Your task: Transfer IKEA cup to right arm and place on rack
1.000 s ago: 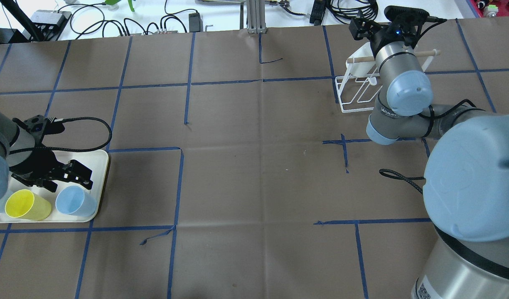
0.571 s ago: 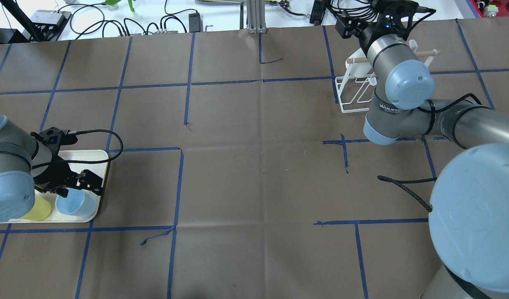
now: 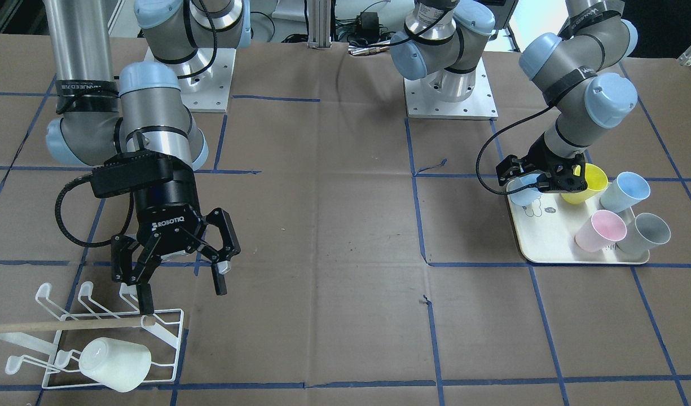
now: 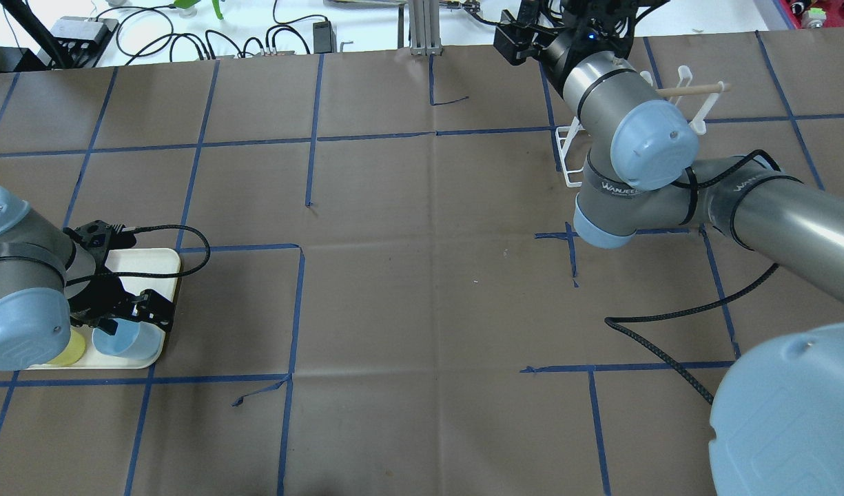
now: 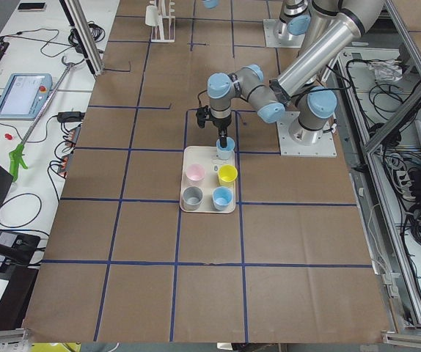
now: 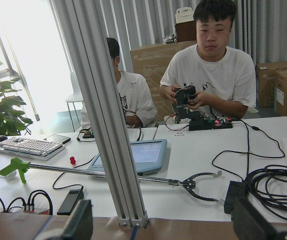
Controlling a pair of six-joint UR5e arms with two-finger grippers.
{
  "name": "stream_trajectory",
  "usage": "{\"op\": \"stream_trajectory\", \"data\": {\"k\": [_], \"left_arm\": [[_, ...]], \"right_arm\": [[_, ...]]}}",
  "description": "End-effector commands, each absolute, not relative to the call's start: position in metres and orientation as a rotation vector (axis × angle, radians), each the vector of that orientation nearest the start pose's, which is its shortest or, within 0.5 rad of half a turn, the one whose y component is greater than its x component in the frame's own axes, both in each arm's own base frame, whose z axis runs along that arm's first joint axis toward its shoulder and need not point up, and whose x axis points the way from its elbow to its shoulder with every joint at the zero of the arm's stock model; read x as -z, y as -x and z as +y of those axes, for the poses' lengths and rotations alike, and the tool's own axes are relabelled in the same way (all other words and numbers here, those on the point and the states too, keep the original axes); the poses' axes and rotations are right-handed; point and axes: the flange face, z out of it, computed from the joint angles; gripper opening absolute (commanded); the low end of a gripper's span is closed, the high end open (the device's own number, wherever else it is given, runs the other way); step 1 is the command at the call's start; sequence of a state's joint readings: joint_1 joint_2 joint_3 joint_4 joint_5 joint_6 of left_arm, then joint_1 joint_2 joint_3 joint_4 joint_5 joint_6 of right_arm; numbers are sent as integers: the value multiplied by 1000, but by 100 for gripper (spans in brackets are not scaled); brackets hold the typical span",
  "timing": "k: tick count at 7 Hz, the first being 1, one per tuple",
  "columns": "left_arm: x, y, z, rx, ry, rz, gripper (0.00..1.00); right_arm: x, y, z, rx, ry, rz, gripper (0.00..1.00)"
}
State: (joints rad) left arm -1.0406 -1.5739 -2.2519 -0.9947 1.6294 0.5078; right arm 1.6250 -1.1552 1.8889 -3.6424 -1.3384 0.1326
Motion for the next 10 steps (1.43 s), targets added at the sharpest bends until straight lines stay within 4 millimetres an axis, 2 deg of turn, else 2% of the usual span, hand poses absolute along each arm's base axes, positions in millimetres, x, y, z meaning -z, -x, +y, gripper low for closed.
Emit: {"op": "stream_trajectory", "data": {"k": [1, 2, 3, 4, 7, 8, 9, 10], "left_arm": [[-229, -90, -404, -198, 31, 3137, 88], [-228, -90, -404, -204, 28, 3137, 60], [-228, -92, -405, -220, 17, 3120, 14], [-230, -95, -405, -229, 12, 3098, 0], [-241, -97, -407, -204, -12, 3086, 0], [-261, -99, -416, -157, -16, 3069, 0], [-292, -105, -428, -168, -19, 3074, 0], [-349, -109, -448, -176, -39, 3078, 0]], "right_arm": [[-368, -209, -561, 1621, 175, 2135, 100], [-370, -220, -555, 1527, 119, 2077, 100], [-369, -223, -553, 1449, 10, 2042, 100], [-366, -226, -553, 1352, -82, 2002, 100], [-365, -236, -548, 1078, -367, 1878, 100], [-362, -239, -547, 965, -502, 1821, 100], [-358, -248, -544, 910, -542, 1799, 100], [-355, -254, -543, 879, -567, 1792, 100]]}}
